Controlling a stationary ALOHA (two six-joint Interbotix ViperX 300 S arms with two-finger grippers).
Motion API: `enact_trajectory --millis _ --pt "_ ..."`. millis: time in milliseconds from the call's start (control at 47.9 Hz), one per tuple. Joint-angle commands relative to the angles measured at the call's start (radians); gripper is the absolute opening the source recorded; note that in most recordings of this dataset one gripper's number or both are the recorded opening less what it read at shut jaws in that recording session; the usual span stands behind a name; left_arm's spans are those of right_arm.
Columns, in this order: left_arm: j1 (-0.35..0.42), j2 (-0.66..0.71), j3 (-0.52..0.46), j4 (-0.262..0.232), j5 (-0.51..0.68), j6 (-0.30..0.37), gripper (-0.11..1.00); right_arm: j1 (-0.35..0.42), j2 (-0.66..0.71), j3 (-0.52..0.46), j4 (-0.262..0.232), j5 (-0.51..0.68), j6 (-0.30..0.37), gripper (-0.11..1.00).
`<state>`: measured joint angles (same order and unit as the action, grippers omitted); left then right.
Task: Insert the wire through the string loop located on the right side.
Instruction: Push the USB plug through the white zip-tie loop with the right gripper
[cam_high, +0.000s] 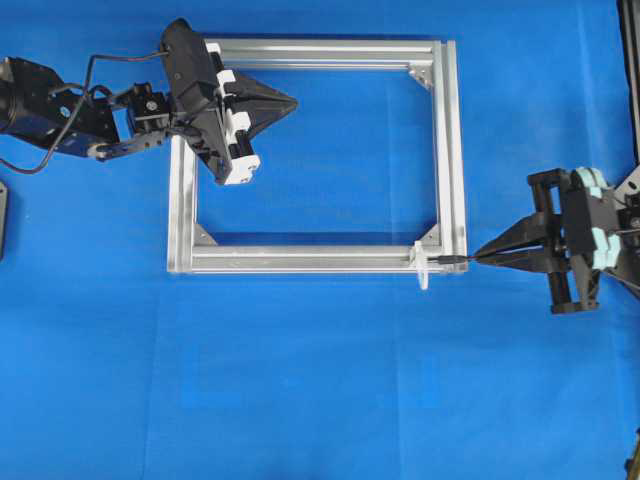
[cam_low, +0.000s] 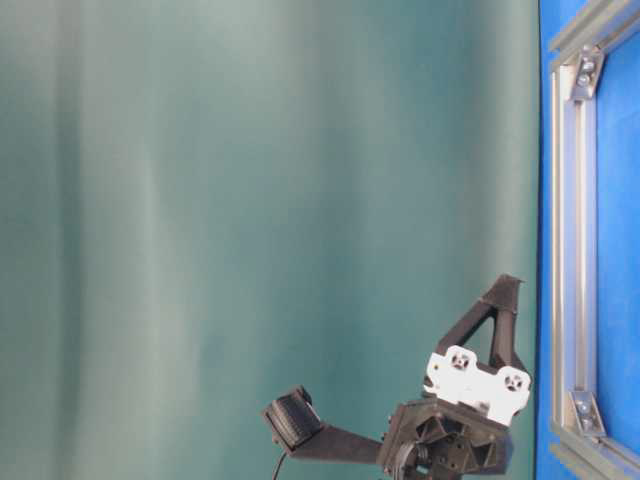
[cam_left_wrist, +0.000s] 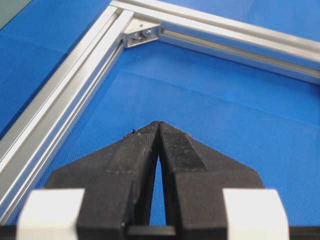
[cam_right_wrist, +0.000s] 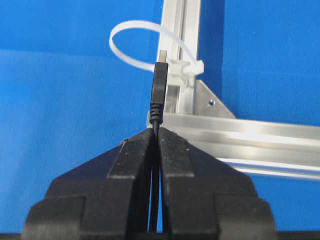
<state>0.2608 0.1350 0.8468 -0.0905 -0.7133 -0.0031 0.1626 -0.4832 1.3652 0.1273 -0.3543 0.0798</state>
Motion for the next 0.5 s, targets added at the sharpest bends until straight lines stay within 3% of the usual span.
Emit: enact_trajectory --millis 0,292,480 --pt "-0.003 -0.034 -0.008 0.002 -0.005 -0.002 0.0 -0.002 0.046 -0.04 -0.002 -0.04 0.0 -0.04" --pt "-0.003 -0.034 -0.009 0.002 -0.006 -0.002 0.0 -0.003 0.218 -0.137 0.0 -0.161 0.002 -0.04" --pt "-0.008 -0.032 -0.012 0.002 -0.011 -0.003 0.0 -0.011 0.273 -0.175 0.0 -0.179 0.002 -0.04"
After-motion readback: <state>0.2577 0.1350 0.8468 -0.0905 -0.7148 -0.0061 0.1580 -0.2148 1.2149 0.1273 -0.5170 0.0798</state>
